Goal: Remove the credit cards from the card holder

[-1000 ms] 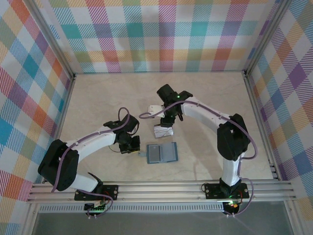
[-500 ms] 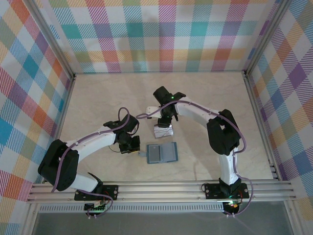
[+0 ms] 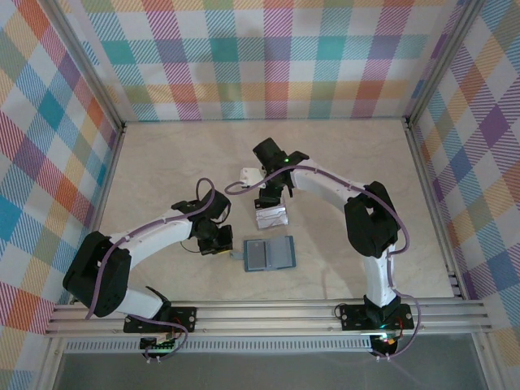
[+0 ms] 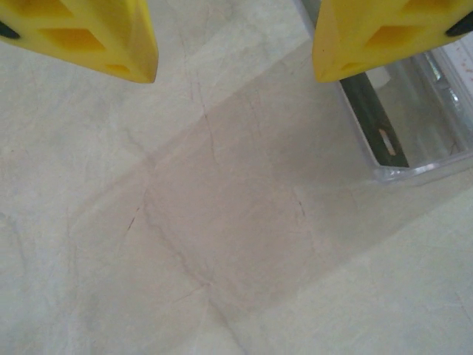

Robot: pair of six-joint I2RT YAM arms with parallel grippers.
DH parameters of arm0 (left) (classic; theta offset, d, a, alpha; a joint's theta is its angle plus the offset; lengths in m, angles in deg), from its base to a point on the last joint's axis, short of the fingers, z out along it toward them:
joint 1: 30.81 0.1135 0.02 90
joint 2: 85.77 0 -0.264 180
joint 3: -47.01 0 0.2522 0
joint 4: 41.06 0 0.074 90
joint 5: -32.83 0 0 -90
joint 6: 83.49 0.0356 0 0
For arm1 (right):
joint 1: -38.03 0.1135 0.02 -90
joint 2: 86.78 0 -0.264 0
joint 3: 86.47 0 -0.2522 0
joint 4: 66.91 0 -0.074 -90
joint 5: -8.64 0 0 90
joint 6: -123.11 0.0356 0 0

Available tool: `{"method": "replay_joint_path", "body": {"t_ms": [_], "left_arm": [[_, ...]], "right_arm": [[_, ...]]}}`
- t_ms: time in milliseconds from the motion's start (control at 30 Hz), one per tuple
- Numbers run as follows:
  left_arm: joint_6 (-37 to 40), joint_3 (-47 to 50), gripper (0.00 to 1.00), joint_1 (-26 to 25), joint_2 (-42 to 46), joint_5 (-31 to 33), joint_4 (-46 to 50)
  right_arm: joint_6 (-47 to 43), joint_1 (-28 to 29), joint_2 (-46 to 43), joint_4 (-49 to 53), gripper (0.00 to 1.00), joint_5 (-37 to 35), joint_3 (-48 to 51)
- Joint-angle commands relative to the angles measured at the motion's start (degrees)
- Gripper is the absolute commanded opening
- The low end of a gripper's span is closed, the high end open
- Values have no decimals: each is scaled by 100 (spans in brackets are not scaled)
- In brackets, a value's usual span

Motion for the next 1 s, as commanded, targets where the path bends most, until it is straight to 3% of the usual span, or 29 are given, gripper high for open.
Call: {"method": "replay_joint_path", "body": {"t_ms": [0,533,767,967], "left_arm": [[97,49,9,74,65,-69,97],[82,104,9,74,111,-96,94],[76,104,10,75,169,-69,118],[91,86,12,91,275,-50,167]], "right_arm": [[126,20,-180,-182,59,34,-143],[63,10,276,-134,59,-61,-143],[236,14,-121,-219,59,-96,-74],[1027,14,-762,-19,59,44,156]]}}
